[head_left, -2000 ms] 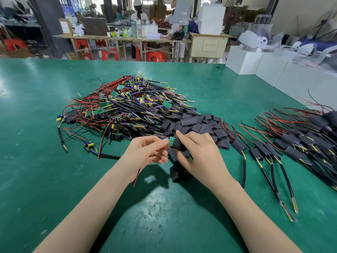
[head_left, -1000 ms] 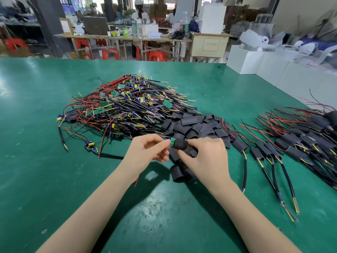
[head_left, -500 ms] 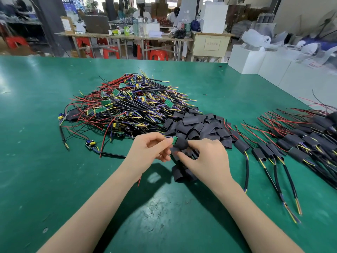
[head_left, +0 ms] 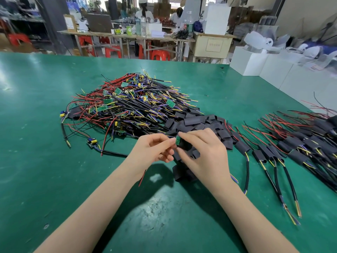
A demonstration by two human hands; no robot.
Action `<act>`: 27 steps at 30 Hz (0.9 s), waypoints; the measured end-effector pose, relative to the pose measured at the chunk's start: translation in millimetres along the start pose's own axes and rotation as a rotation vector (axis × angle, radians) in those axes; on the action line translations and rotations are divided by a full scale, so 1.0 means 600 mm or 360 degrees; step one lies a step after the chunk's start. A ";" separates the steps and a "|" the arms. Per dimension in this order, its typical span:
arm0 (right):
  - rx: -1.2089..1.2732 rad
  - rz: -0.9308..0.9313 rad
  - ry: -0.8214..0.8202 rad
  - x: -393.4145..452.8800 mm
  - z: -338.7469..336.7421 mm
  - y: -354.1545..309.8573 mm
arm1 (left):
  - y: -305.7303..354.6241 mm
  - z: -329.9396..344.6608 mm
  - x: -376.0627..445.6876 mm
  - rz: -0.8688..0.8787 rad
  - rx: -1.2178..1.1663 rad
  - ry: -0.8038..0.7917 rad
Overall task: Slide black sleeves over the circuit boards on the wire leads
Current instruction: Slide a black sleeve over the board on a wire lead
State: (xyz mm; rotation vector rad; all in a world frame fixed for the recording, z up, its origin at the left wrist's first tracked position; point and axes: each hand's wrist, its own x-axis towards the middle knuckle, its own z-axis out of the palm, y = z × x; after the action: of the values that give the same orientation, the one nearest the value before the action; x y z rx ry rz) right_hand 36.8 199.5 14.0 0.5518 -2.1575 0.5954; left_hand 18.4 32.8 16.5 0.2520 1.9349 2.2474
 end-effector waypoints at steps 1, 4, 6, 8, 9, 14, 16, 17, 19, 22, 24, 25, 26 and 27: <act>0.0050 0.0009 -0.0016 0.000 -0.001 -0.002 | 0.000 0.001 0.000 -0.0018 -0.0004 0.0004; 0.0191 0.0131 -0.0090 0.003 -0.006 -0.006 | -0.001 0.001 -0.001 -0.0040 0.0000 -0.0009; 0.0236 0.0202 -0.0110 0.004 -0.010 -0.008 | 0.000 0.003 -0.002 -0.0050 0.0004 -0.0029; 0.0249 0.0244 -0.0115 0.005 -0.011 -0.008 | 0.001 0.004 -0.002 -0.0068 0.0003 -0.0040; 0.0261 0.0269 -0.0114 0.005 -0.011 -0.008 | 0.001 0.004 -0.002 -0.0074 0.0001 -0.0041; 0.0336 0.0365 -0.0053 0.006 -0.009 -0.005 | 0.001 0.004 -0.001 -0.0082 -0.0005 -0.0056; 0.0350 0.0351 -0.0039 0.005 -0.009 -0.004 | 0.002 0.004 -0.002 -0.0083 -0.0006 -0.0077; 0.0362 0.0347 -0.0027 0.004 -0.008 -0.004 | 0.002 0.004 -0.002 -0.0080 -0.0007 -0.0087; 0.0403 0.0350 -0.0027 0.003 -0.009 -0.002 | 0.002 0.003 -0.003 -0.0069 -0.0004 -0.0111; 0.0374 0.0359 -0.0122 0.006 -0.011 0.000 | 0.000 0.000 -0.003 -0.0038 -0.0021 -0.0104; 0.0198 0.0409 -0.0195 0.008 -0.014 0.006 | 0.000 -0.002 -0.001 -0.0002 -0.0034 -0.0070; 0.0062 0.0434 -0.0226 0.008 -0.016 0.011 | 0.000 -0.004 -0.001 0.0015 -0.0038 -0.0056; -0.0061 0.0449 -0.0264 0.008 -0.018 0.015 | 0.000 -0.006 0.000 0.0026 -0.0041 -0.0047; -0.0143 0.0453 -0.0310 0.008 -0.019 0.017 | 0.000 -0.008 0.001 0.0030 -0.0041 -0.0040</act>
State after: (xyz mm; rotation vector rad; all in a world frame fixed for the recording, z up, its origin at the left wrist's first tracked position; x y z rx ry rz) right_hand 34.7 213.3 21.6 0.2633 -2.4575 0.6133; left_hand 17.0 28.5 15.8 0.2950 1.8976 2.2684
